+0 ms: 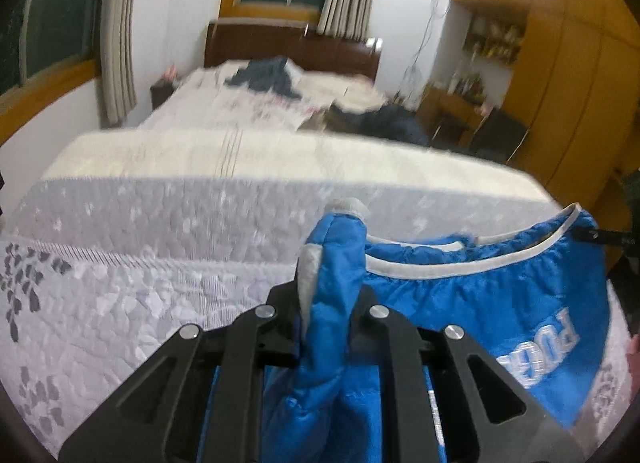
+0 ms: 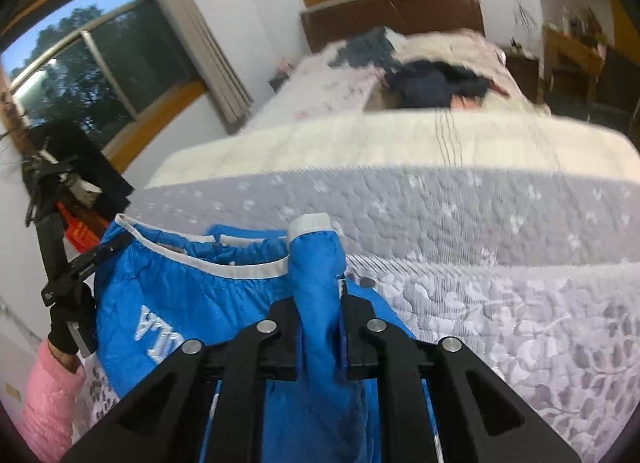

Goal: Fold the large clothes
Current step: 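Lift the hem with both tools and fold it up toward the collar, then lay the folded hem on the jacket and open both tools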

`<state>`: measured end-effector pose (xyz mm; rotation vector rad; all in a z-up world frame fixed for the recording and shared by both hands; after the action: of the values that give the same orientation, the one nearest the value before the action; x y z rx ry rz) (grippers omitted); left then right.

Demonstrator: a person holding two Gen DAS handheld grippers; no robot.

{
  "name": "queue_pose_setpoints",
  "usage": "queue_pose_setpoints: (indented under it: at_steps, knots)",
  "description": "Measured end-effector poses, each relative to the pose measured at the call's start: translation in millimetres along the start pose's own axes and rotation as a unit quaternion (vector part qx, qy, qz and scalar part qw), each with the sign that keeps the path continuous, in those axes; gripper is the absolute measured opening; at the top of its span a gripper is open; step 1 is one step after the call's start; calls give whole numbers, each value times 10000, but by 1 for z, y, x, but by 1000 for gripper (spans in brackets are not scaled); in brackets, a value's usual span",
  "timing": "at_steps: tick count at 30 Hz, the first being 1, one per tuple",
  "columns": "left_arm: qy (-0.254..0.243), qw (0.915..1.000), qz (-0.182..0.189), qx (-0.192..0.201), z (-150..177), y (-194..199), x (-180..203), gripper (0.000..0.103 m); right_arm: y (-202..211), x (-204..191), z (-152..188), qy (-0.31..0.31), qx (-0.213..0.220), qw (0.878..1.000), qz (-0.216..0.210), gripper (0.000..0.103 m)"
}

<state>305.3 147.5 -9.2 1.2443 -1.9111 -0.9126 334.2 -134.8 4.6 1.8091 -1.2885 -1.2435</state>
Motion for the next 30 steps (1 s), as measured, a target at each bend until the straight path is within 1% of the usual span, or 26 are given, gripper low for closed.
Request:
queue_pose_setpoints:
  at_steps: [3,6,8,12,14,15,16,18,19,20,22,23,25,26,28,30]
  knots:
    - [131,9994,25,-329,4,-28,-9,15,-29,17,2,-222,-245,9994,33,13]
    - [277,9976,67,-625,7,-47,-19,21,-54,30,9,-367,-463,9982,107,14]
    - [384,9962,87,-783,10,-56,-26,26,-67,36,14,-441,-543,9975,88,16]
    - [567,9938,179,-944,14,-65,-33,35,-75,42,20,-560,-572,9968,33,18]
    - [646,9930,139,-981,14,-63,-36,44,-72,43,20,-621,-551,9965,20,23]
    - [682,9926,117,-996,12,-61,-37,45,-68,43,20,-646,-532,9965,35,27]
    - [720,9923,121,-999,12,-58,-38,48,-61,43,22,-688,-478,9965,76,32]
    - [808,9919,245,-944,15,-42,-41,52,-48,42,24,-663,-388,9970,61,34]
    - [840,9920,328,-886,17,-33,-43,56,-42,41,26,-634,-347,9974,35,35]
    - [876,9919,415,-815,21,-22,-44,57,-32,40,31,-615,-310,9976,7,39]
    - [880,9924,513,-696,30,0,-45,57,-15,36,44,-561,-268,9980,-101,43]
    - [831,9930,579,-608,38,13,-44,58,-9,33,51,-518,-265,9982,-123,45]
    - [751,9943,581,-486,54,32,-39,59,0,29,65,-451,-295,9984,-159,47]
    - [681,9951,577,-433,68,42,-35,60,6,26,79,-426,-346,9982,-230,47]
    - [556,9957,625,-402,87,54,-28,60,8,22,98,-441,-461,9975,-314,47]
    - [433,9967,581,-357,111,65,-18,60,12,19,123,-420,-577,9970,-295,48]
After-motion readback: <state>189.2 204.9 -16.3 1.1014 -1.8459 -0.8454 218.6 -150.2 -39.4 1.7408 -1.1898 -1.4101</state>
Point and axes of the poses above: each gripper's, at about its wrist camera, not at the fingertips, and y roughly against the way its jaws point, x to its right, z to its underside, the point moved 5 cm from there along -y, roughly the way its jaws point, and after that the axes turned 15 degrees about -x, right-handed, at the moved point
